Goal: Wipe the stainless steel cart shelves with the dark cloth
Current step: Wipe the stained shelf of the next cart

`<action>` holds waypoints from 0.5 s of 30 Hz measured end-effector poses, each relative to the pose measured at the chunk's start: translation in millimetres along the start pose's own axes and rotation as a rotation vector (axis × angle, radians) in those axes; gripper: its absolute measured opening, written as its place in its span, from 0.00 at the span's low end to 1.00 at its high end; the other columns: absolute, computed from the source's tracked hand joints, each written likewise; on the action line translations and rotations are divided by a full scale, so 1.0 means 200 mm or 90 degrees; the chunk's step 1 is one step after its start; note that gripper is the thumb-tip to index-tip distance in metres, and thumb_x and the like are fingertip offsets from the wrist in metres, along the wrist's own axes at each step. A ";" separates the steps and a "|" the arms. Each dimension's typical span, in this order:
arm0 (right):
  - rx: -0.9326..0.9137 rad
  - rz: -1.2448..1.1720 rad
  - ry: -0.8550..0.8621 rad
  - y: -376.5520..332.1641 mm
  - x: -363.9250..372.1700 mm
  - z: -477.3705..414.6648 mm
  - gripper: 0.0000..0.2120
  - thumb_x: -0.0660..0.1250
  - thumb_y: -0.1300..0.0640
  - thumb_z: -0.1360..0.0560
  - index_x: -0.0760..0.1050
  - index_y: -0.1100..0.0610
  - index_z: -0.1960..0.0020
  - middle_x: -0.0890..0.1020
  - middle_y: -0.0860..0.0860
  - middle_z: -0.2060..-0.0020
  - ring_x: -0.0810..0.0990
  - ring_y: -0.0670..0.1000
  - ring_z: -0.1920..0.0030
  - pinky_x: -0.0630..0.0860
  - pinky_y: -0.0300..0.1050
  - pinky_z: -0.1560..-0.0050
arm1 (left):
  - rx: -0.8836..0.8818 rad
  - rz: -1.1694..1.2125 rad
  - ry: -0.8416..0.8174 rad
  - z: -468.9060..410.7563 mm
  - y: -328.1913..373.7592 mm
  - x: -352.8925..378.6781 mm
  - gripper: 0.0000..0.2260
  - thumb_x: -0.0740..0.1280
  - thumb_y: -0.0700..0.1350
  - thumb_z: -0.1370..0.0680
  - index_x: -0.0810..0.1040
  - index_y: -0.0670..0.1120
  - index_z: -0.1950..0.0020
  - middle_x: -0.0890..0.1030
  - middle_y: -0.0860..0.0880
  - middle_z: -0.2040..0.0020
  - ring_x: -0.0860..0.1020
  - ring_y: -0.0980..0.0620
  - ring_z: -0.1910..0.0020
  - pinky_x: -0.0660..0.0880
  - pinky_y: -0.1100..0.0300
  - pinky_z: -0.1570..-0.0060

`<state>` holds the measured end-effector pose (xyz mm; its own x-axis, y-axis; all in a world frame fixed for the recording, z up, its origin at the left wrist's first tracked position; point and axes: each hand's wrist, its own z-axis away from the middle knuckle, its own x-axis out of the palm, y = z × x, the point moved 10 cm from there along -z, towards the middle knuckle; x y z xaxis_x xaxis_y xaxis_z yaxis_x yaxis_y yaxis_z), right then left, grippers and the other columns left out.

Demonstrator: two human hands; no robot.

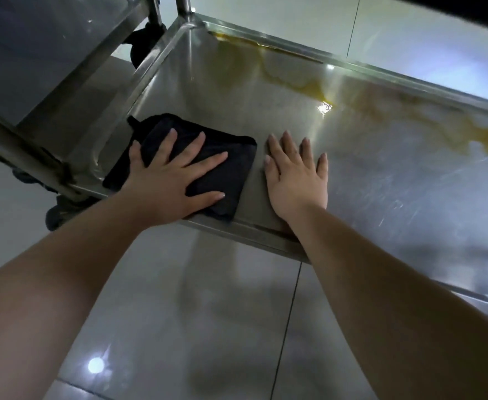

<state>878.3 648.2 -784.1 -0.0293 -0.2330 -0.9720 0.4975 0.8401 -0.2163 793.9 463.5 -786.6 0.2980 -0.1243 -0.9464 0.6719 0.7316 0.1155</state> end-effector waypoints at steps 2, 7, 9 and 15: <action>-0.008 0.034 -0.013 -0.01 0.01 0.01 0.27 0.42 0.38 0.18 0.44 0.40 0.20 0.46 0.45 0.20 0.40 0.55 0.21 0.37 0.61 0.24 | -0.026 0.004 -0.014 0.04 -0.11 0.00 0.30 0.37 0.82 0.37 0.29 0.81 0.38 0.34 0.64 0.22 0.33 0.49 0.22 0.37 0.31 0.29; -0.006 0.064 -0.017 -0.02 0.03 0.01 0.29 0.42 0.35 0.20 0.41 0.38 0.21 0.43 0.45 0.20 0.38 0.57 0.21 0.36 0.61 0.24 | -0.023 -0.026 -0.007 0.03 -0.14 0.02 0.32 0.35 0.80 0.38 0.27 0.79 0.37 0.31 0.63 0.23 0.33 0.45 0.22 0.41 0.28 0.31; -0.003 0.075 -0.014 -0.02 0.03 0.01 0.29 0.41 0.34 0.20 0.40 0.38 0.21 0.43 0.46 0.20 0.38 0.58 0.21 0.36 0.61 0.24 | -0.017 -0.019 0.009 -0.05 -0.14 -0.02 0.32 0.36 0.82 0.37 0.30 0.79 0.35 0.32 0.62 0.22 0.34 0.44 0.22 0.41 0.26 0.32; 0.000 0.081 -0.013 -0.03 0.03 0.01 0.29 0.41 0.35 0.20 0.39 0.38 0.21 0.42 0.45 0.20 0.37 0.57 0.21 0.36 0.61 0.24 | 0.003 -0.042 0.041 -0.52 -0.08 -0.19 0.30 0.44 0.77 0.28 0.39 0.75 0.27 0.38 0.59 0.20 0.38 0.42 0.21 0.42 0.25 0.33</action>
<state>877.1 640.9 -788.7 0.0520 -0.1352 -0.9895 0.4964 0.8632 -0.0918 701.0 526.8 -783.9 0.2093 -0.1284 -0.9694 0.6923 0.7196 0.0542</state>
